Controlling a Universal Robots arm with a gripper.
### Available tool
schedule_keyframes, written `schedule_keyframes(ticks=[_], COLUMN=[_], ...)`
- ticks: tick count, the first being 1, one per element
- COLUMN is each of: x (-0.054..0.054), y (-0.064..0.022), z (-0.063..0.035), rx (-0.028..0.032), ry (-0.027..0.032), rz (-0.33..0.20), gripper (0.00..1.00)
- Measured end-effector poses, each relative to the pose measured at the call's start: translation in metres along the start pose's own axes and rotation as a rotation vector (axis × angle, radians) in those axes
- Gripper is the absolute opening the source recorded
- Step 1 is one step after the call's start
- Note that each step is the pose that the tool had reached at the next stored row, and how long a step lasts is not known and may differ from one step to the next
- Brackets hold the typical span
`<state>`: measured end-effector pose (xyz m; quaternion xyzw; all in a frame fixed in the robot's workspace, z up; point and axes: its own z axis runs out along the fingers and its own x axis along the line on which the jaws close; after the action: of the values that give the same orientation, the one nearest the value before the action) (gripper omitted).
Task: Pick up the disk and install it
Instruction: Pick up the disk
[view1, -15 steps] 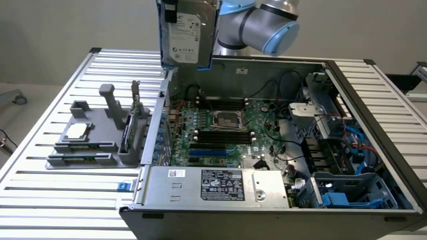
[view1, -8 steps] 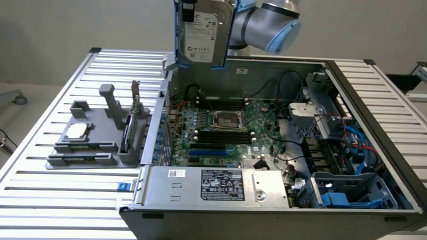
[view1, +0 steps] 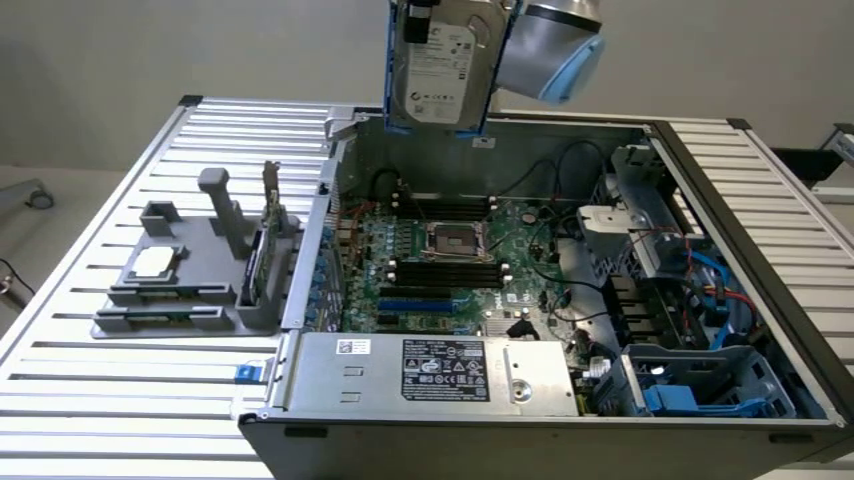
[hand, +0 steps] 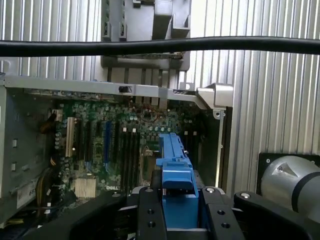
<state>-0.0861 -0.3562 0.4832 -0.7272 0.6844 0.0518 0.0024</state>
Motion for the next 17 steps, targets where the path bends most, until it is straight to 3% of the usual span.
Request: schedule_keyframes(ticks=[6,8,14,17], x=[0.014,0.019,0.036,0.044], y=[-0.0171,-0.0195,-0.0263,-0.0313], z=[-0.0031,-0.0036,-0.0052,-0.0054], rx=[0.0041,0.0104,0.0384,0.0457], ry=[-0.0029,-0.0026,-0.0008,-0.0003], rz=[-0.001,-0.001,-0.003,-0.004], gripper=[0.33,0.33,0.33,0.33])
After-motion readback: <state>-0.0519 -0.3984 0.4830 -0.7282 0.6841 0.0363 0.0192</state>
